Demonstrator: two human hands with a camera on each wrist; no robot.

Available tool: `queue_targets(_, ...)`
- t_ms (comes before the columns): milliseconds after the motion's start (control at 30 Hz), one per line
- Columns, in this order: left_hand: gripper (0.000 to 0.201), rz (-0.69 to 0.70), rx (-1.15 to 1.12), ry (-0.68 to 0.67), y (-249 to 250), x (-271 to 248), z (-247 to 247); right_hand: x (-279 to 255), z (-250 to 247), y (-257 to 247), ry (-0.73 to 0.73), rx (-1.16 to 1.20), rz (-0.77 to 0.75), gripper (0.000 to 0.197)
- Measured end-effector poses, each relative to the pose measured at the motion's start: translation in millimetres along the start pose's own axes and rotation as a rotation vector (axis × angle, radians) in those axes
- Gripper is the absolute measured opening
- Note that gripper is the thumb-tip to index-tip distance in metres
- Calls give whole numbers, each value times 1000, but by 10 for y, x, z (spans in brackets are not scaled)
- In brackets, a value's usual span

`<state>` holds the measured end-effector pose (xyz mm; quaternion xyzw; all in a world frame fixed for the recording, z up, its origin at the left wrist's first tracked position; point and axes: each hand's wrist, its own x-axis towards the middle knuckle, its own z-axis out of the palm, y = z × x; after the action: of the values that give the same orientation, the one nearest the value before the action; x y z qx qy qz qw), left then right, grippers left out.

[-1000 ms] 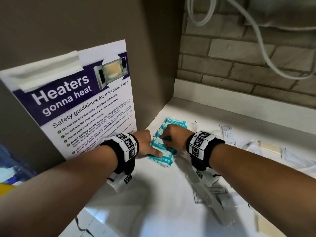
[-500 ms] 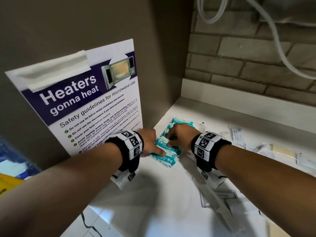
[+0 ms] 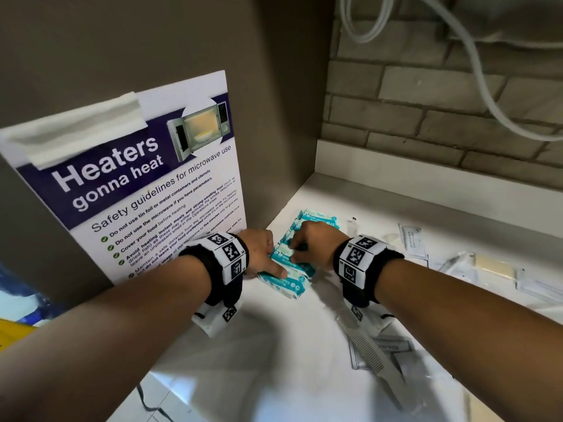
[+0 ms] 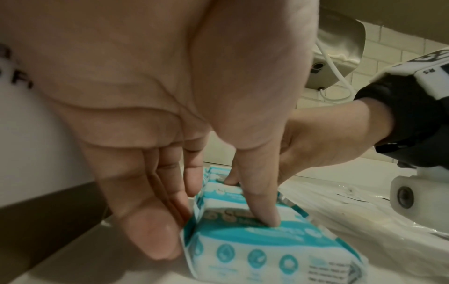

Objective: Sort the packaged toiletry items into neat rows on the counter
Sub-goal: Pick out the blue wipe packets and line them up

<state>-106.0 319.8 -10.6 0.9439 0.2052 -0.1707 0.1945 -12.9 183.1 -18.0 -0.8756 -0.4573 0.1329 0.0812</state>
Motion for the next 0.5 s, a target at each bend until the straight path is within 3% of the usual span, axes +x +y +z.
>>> queue_targets(200, 43, -28, 15, -21, 66, -8, -111, -97, -30, 58, -33, 51, 2, 42)
queue_targets(300, 34, 18, -22, 52, 246, -21, -224, -226, -147, 141, -37, 226, 48, 34)
queue_targets(400, 27, 141, -64, 168, 541, 53, -276, -393, -339, 390, 153, 205, 183, 23)
queue_targets(500, 29, 223, -36, 170, 917, 177, -239, -561, -476, 757, 47, 15, 384, 37)
